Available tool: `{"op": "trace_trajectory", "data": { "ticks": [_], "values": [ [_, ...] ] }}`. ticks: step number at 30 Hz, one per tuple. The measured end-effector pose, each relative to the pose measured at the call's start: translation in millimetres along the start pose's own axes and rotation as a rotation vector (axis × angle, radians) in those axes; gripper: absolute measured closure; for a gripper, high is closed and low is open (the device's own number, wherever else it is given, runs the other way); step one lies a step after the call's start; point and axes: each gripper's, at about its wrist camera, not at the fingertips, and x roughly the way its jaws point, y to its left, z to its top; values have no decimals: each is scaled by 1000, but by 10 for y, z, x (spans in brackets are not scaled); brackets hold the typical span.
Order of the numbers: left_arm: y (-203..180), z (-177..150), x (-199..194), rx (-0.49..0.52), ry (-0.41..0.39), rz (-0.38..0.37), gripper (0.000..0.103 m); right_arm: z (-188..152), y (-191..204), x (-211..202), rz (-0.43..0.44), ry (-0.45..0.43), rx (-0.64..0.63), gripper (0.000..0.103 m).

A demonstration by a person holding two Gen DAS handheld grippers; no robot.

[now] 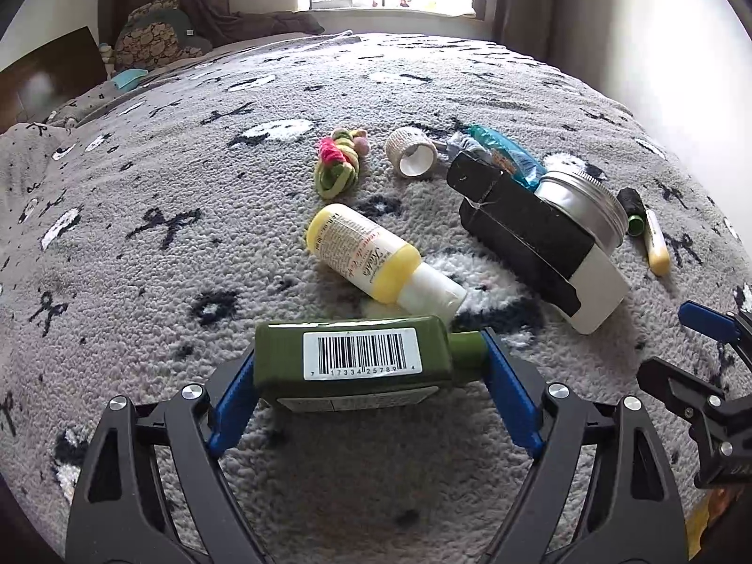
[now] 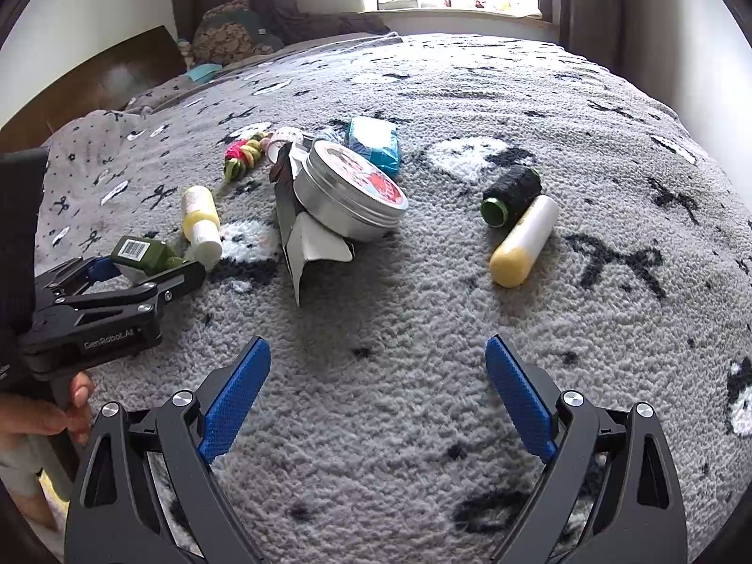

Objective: Collect trash
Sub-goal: 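Grasp the black box with the right tool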

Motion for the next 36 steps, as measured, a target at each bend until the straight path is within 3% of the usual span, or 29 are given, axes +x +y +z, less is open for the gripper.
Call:
{"op": "trace_trajectory", "data": {
  "ticks": [6, 15, 17, 19, 22, 29, 36],
  "values": [
    [155, -38, -141, 20, -24, 0, 21, 161, 159, 163, 62, -20, -15, 12],
    [433, -153, -350, 4, -45, 31, 21, 474, 483, 610, 67, 19, -66, 32],
    [481, -172, -372, -4, -46, 33, 21, 538, 548, 634, 76, 14, -79, 42],
    [509, -182, -394, -10, -46, 33, 21, 571, 592, 668, 63, 22, -90, 66],
    [548, -206, -461, -18, -53, 33, 21, 586, 630, 677, 63, 27, -97, 78],
    [584, -267, -660, -22, -84, 30, 21, 510, 727, 391, 79, -16, -145, 84],
    [428, -347, -930, -3, -112, 3, 21, 391, 716, -187, 57, -97, -163, 85]
  ]
}}
